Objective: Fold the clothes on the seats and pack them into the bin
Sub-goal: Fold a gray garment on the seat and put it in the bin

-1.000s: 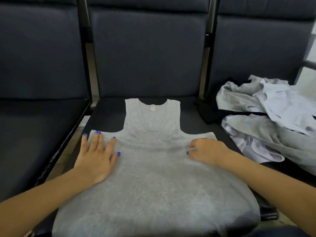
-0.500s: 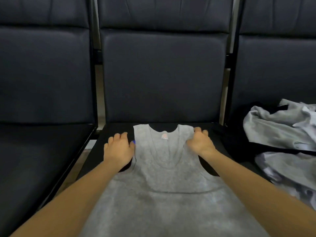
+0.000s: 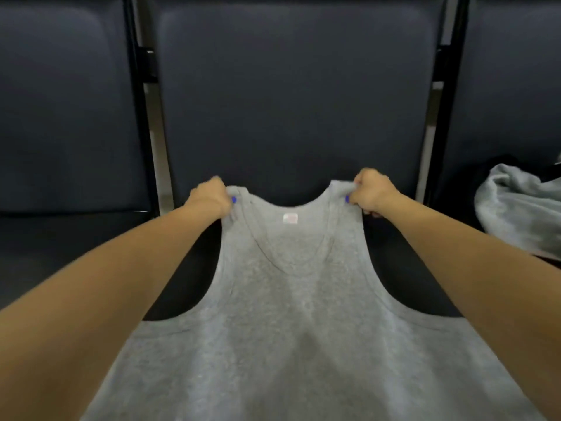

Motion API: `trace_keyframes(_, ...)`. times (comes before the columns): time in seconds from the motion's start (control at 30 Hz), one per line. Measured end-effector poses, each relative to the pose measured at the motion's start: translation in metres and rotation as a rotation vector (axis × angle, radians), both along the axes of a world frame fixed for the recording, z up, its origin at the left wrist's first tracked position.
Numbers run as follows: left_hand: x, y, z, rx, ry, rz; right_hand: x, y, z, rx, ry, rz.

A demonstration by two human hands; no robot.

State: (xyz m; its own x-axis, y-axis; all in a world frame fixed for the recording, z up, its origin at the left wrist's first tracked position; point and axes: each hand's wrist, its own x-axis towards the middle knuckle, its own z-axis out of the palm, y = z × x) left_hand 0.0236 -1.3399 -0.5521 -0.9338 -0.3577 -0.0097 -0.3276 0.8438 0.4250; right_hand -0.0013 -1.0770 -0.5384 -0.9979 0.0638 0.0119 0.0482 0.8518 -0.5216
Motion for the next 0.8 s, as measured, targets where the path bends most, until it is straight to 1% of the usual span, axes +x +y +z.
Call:
trace_keyframes(0.07,-0.005,-0.001,0.015,0.230,0.155,0.066,-0.007,-0.004,0.006,-0.109,0.217,-0.104)
trace_keyframes(0.1,-0.006,-0.001,0.025,0.319,0.218,0.088,-0.008,-0.006,0.011,-0.164,0.287,-0.148)
trace_keyframes(0.17,-0.006,0.000,0.047,0.408,0.298,0.108,-0.004,-0.009,0.021,-0.310,0.346,-0.193)
trace_keyframes(0.2,-0.003,0.001,0.058,0.437,0.303,0.105,-0.001,-0.010,0.025,-0.400,0.351,-0.187)
trace_keyframes(0.27,0.009,0.004,0.079,0.507,0.270,0.092,0.010,-0.007,0.033,-0.534,0.321,-0.141)
trace_keyframes(0.37,0.041,0.009,0.105,0.567,0.234,0.073,0.042,0.004,0.055,-0.628,0.254,-0.010)
trace_keyframes(0.47,0.085,0.013,0.130,0.631,0.234,-0.013,0.091,0.021,0.082,-0.721,0.190,0.146)
trace_keyframes(0.53,0.123,0.016,0.147,0.652,0.228,-0.090,0.128,0.031,0.099,-0.733,0.151,0.252)
trace_keyframes(0.67,0.202,0.016,0.172,0.634,0.218,-0.218,0.203,0.049,0.124,-0.702,0.121,0.410)
trace_keyframes(0.8,0.277,0.013,0.177,0.590,0.125,-0.379,0.262,0.066,0.131,-0.658,0.076,0.520)
